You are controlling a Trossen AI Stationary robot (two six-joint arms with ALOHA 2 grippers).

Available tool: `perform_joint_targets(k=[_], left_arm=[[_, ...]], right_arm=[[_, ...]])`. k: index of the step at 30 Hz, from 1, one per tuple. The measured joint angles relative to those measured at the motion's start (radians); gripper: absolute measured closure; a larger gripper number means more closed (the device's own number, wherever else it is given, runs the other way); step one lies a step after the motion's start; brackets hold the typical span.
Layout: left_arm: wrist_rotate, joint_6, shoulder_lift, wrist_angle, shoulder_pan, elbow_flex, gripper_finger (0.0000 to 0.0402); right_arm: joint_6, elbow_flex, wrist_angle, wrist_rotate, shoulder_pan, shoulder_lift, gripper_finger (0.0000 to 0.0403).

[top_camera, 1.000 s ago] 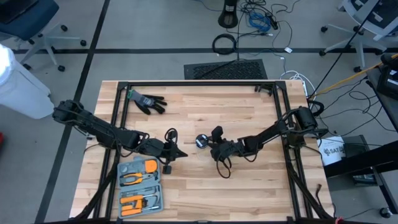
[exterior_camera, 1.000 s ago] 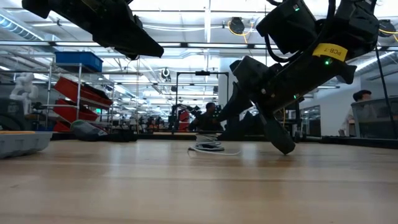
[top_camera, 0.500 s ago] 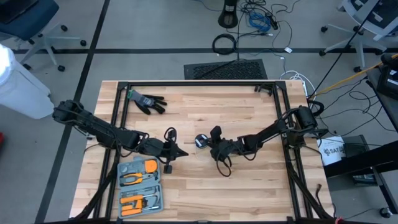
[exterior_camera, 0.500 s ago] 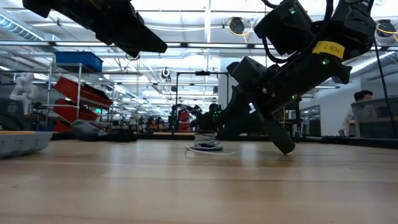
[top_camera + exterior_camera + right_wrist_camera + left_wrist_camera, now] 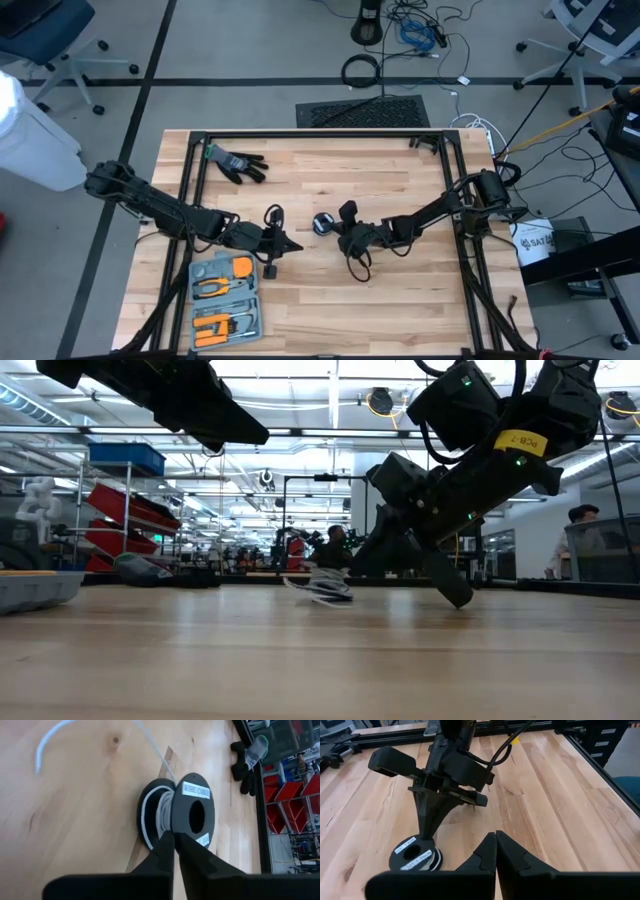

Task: Coil cords
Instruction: Uncoil the white cable wire from the spool

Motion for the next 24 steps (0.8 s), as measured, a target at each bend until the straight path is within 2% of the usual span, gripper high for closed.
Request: perform_joint_targets(k=[8, 11, 16, 24], left_arm=[[-0.015, 0.000, 0.000, 0.000, 0.000, 0.000, 0.0398], [-0.089, 0.001, 0.000, -0.001, 0.000, 0.000, 0.0398], [-0.272, 0.022, 0.006, -0.002, 0.000, 0.000, 0.0397], [-0.324, 0.214, 0.134, 0.008, 0.000, 0.000, 0.0352]], right_arm=[[0.032, -0.001, 0.016, 0.000, 0.000, 0.001, 0.0401], [0.031, -0.001, 0.024, 0.000, 0.001, 0.001, 0.0402], [0.011, -0.002, 0.044, -0.003, 0.002, 0.002, 0.0402], [0.015, -0.002, 0.040, -0.004, 0.010, -0.004, 0.0403]])
